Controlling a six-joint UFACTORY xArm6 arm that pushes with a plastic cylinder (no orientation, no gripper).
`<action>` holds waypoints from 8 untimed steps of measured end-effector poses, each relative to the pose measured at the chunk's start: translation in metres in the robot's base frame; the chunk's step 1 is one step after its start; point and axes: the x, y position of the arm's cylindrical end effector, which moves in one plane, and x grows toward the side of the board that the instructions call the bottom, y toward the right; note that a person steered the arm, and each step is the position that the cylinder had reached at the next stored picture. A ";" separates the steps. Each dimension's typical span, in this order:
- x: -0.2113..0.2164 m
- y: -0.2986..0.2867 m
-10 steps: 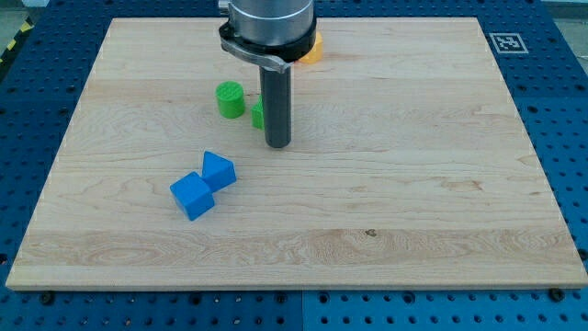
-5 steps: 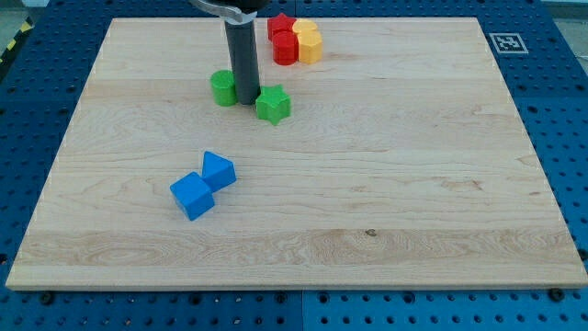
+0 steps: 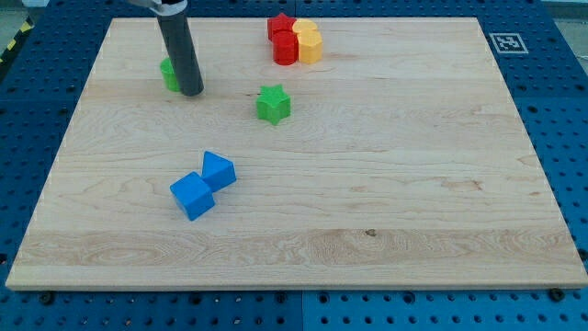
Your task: Move the green circle towards top left
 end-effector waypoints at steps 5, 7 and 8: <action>-0.059 -0.006; -0.034 0.007; -0.053 0.003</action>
